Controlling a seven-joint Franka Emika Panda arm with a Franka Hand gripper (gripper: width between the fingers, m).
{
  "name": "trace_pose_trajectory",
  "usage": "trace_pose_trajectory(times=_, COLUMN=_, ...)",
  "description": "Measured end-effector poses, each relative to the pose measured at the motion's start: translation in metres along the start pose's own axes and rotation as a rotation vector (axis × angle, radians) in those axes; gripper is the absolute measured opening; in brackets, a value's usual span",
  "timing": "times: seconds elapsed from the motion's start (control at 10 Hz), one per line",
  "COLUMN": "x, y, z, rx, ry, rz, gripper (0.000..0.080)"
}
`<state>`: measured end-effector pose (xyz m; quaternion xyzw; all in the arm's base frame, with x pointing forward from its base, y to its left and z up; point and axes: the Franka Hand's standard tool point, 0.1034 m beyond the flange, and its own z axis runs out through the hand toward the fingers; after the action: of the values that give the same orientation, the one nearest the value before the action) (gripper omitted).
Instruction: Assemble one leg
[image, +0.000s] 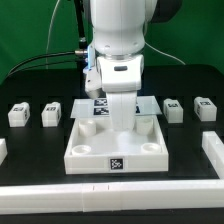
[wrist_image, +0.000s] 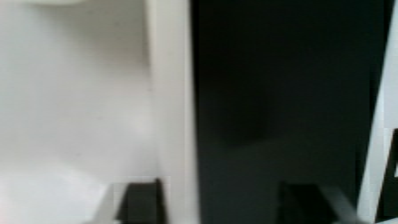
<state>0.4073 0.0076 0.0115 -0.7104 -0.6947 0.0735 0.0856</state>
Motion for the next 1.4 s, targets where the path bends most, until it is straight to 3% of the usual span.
trace_pose_trajectory(times=0.1, x=0.0, y=0.0, z=0.0, rx=0.0, ry=0.0, rz=0.0, gripper=0.0193)
trace_pose_trajectory(times=0.2, x=0.0, y=0.002, z=-0.001, rx=-0.008, ry=0.0, rz=0.0, gripper=0.0077)
trace_pose_trajectory(times=0.9, x=0.0, y=0.004, z=-0.002, rx=-0.017, ry=0.001, rz=0.001, gripper=0.0077)
trace_pose_trajectory(times=1.1, x=0.013, y=0.014, z=-0.004, rx=-0.028, ry=0.003, rz=0.015, gripper=0.0077)
trace_pose_trajectory(times=1.4, x=0.046, y=0.036, z=-0.008, rx=-0.05, ry=0.016, rz=0.002, gripper=0.0077)
